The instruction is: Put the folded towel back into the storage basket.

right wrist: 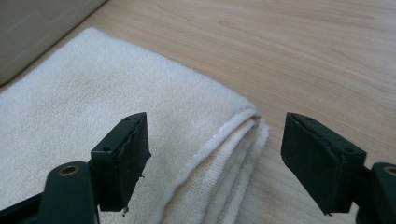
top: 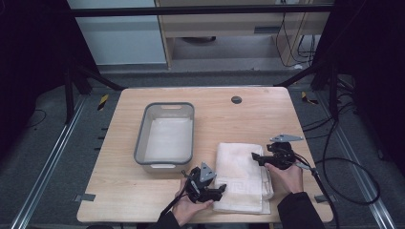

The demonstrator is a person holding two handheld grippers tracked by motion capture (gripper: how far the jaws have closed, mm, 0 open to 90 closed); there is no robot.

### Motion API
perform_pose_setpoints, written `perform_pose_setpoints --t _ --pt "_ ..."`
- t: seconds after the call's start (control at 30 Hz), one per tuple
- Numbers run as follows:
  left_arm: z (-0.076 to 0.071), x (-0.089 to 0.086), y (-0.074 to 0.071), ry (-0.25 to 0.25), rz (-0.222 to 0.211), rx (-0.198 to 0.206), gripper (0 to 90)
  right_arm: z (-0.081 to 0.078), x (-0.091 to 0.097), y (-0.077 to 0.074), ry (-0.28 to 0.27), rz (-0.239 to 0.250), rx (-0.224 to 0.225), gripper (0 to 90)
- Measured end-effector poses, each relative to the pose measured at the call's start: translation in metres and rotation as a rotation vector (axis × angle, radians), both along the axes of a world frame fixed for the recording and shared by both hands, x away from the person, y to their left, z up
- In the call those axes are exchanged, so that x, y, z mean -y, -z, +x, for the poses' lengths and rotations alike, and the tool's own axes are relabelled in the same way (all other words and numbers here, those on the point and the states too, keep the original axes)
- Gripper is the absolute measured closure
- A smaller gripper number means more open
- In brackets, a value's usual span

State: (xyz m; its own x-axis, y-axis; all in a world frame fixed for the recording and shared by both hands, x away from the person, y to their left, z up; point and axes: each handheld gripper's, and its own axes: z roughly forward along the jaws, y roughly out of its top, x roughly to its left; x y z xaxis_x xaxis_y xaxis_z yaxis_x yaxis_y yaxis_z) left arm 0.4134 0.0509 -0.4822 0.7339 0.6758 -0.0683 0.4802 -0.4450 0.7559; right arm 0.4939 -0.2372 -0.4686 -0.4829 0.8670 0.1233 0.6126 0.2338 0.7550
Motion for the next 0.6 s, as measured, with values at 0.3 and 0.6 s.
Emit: perform_pose_setpoints --t 0.3,0.6 --pt "0.005 0.002 0.008 -0.004 0.006 -0.023 32.6 0.004 -0.007 0.011 -0.010 -0.017 -0.036 23.3" --pt "0.007 0.003 0.012 -0.003 0.008 -0.044 32.7 0.004 -0.004 0.018 -0.001 0.019 -0.060 24.0"
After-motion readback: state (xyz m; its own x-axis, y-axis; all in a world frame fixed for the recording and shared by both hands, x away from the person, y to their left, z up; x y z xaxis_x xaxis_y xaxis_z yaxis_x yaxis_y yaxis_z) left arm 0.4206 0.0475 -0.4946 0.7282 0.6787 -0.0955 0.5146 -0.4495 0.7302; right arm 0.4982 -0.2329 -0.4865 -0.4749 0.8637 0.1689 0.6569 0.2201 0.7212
